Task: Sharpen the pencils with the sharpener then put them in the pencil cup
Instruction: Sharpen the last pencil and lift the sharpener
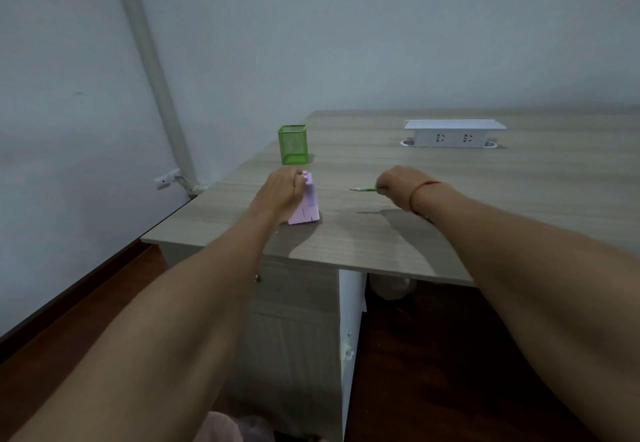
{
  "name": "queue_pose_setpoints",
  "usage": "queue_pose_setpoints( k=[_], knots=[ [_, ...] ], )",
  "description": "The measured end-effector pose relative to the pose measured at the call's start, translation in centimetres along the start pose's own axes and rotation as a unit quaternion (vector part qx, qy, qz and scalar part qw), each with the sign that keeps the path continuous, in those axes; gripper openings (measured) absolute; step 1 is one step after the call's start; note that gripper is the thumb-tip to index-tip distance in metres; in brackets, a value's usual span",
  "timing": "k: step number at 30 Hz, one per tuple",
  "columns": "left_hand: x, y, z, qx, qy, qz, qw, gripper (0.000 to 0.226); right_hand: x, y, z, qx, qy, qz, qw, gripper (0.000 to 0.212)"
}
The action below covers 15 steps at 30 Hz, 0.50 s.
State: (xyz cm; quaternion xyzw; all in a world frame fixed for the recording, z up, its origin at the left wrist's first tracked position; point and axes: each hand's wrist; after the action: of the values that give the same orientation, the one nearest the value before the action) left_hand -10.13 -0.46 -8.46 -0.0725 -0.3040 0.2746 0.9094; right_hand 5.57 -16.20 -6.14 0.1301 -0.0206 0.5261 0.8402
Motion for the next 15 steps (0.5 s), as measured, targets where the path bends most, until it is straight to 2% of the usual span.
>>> queue_pose_setpoints(
  k=[6,11,15],
  knots=[
    [-0.1,-1.9,-0.9,-0.013,-0.020,0.006,1.000,0.052,-1.5,-1.2,0.2,0.024,-0.025,-0.039,0.999,0.022],
    [-0.6,-2.0,-0.7,-0.030,-0.025,0.006,0.999,0.066,-2.0,-1.1,0.6,0.016,-0.055,-0.052,0.997,0.024],
    [-0.6,-1.9,-1.0,-0.025,-0.028,0.016,0.999,0.057,-1.9,-0.7,0.7,0.028,-0.057,-0.059,0.996,0.028]
  ],
)
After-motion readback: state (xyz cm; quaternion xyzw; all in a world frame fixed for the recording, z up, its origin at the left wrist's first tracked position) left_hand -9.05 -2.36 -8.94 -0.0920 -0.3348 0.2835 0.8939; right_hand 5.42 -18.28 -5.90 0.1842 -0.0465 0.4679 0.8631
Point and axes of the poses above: each hand's wrist, its own x-axis towards the middle knuckle, its own z-axis out of the back of the hand, y = z × x, and after that the axes turned 10 degrees about x, right-handed
